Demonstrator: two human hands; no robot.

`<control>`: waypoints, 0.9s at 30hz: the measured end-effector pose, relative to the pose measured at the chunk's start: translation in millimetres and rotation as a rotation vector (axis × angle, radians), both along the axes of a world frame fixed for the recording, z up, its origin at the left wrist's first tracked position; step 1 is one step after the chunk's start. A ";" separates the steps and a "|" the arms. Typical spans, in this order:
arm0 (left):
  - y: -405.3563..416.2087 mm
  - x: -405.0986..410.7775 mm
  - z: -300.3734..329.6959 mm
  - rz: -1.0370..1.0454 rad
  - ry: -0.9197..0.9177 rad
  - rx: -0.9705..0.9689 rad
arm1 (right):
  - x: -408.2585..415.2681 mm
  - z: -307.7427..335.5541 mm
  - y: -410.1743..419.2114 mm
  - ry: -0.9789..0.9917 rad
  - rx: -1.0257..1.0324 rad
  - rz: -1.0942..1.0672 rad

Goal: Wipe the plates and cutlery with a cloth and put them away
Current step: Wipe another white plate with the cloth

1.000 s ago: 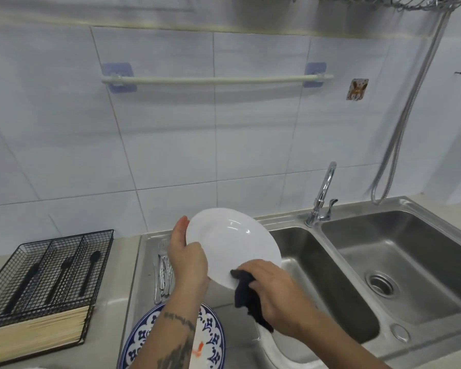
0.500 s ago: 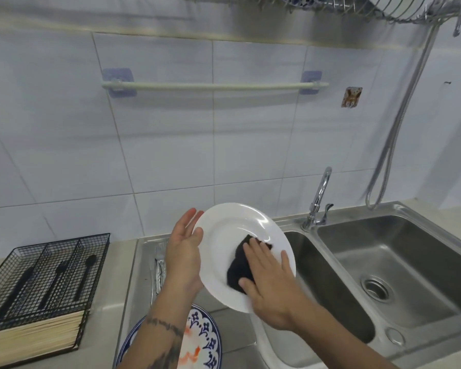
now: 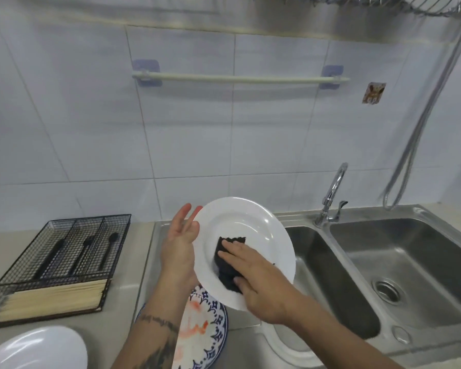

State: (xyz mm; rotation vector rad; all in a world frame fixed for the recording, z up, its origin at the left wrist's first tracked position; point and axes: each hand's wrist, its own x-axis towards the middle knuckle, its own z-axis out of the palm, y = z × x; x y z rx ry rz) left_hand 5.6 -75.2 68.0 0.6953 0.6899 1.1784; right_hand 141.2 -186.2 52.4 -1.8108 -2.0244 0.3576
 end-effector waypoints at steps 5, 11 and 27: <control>-12.9 -43.3 -3.9 0.202 0.005 -0.055 | 2.0 1.3 2.2 -0.167 0.039 0.056; -43.5 -96.9 -10.1 0.384 0.106 -0.118 | -19.2 -16.8 13.8 -0.199 0.100 0.038; -104.0 -247.1 -58.3 0.854 0.275 -0.291 | -134.2 -37.6 14.1 -0.091 0.102 0.227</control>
